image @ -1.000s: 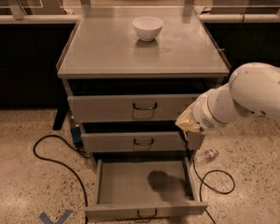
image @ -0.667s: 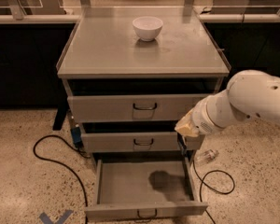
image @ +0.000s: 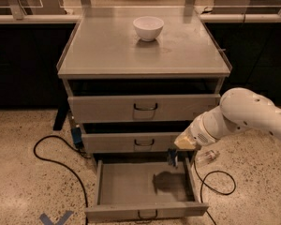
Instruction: Place rxbar blueberry into bottom drawer
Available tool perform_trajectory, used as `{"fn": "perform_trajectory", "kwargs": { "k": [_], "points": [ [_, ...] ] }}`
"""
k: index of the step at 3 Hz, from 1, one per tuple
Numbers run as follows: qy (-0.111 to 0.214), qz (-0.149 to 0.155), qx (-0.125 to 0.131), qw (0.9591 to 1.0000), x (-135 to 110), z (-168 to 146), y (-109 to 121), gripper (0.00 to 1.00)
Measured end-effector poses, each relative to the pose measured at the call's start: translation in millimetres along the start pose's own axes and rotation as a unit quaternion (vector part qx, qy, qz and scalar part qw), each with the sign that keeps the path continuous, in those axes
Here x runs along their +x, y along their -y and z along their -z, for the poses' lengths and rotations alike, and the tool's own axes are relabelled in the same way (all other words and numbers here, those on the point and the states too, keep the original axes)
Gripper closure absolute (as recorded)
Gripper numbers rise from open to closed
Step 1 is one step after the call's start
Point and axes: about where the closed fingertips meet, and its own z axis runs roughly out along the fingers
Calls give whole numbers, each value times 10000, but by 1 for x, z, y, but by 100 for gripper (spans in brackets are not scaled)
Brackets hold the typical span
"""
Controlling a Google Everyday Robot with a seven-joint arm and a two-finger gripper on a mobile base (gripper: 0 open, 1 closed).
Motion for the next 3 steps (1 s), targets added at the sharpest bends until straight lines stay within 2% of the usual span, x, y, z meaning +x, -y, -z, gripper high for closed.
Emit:
{"fn": "perform_trajectory", "kwargs": {
  "k": [1,2,3],
  "points": [
    [1,1,1,10000,0,0,0,100],
    [20,-132,-228,9997,10,-36,10,100],
    [0,-211,-360,9991,19,-51,8,81]
  ]
}}
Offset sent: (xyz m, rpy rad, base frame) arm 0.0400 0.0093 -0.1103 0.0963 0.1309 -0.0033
